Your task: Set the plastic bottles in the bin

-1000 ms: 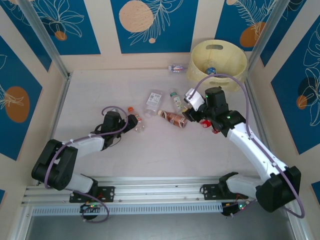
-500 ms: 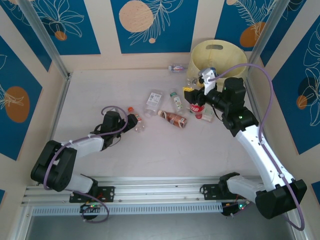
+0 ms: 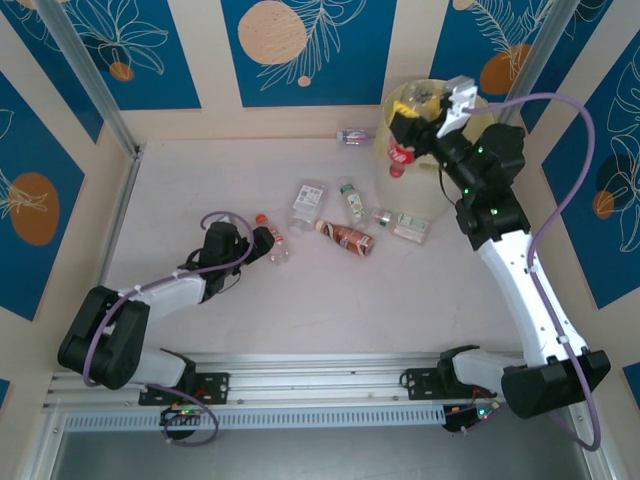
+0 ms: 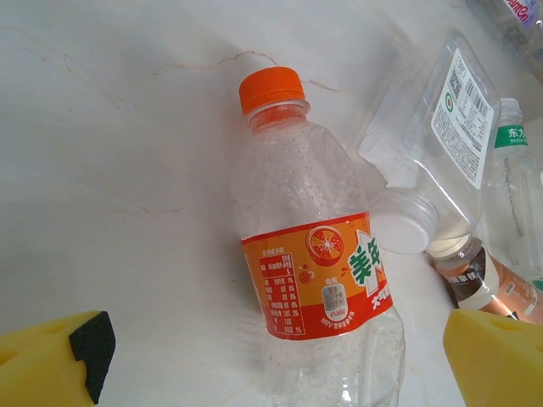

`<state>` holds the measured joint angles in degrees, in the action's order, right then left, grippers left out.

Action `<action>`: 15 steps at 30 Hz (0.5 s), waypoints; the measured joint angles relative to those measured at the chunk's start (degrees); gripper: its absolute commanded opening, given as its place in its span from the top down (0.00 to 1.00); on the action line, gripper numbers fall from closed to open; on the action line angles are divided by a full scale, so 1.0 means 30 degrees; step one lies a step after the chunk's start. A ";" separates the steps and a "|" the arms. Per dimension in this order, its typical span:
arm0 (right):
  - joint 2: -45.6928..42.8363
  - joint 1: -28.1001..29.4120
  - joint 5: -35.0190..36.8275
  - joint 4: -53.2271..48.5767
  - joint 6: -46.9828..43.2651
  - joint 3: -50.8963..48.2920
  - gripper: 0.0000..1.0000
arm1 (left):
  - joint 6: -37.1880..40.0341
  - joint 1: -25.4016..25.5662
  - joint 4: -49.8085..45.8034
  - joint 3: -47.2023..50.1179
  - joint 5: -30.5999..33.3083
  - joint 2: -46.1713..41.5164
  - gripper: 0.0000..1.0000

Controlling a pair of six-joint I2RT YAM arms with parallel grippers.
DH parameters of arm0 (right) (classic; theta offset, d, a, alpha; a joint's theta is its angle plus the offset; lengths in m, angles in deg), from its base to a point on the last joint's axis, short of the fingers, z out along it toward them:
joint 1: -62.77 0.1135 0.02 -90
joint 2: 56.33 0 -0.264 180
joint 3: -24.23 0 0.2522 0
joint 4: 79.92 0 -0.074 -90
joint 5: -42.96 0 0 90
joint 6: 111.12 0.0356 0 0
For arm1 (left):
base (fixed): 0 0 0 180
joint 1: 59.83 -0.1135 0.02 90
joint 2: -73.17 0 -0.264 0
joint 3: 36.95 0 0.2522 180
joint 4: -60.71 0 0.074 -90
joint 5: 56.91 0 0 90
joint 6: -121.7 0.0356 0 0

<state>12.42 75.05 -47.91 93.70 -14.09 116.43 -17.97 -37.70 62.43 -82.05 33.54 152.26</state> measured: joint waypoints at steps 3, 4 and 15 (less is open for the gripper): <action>0.0852 -0.0933 0.0933 0.0510 0.0401 0.0918 0.70 | 0.0000 -0.0007 -0.0007 0.0117 0.0000 -0.0175 0.00; 0.1144 -0.1348 0.1100 0.0678 0.0750 0.1166 0.70 | 0.0000 -0.0007 0.0000 0.0160 0.0007 -0.0255 0.00; 0.3490 -0.5238 0.1989 0.0801 0.4029 0.3271 0.70 | 0.0007 -0.0095 -0.0007 0.0357 0.0291 -0.0721 0.00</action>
<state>22.89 59.33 -41.94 96.10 -2.00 126.24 -17.95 -37.99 62.41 -80.97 34.41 150.10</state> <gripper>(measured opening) 0.578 0.999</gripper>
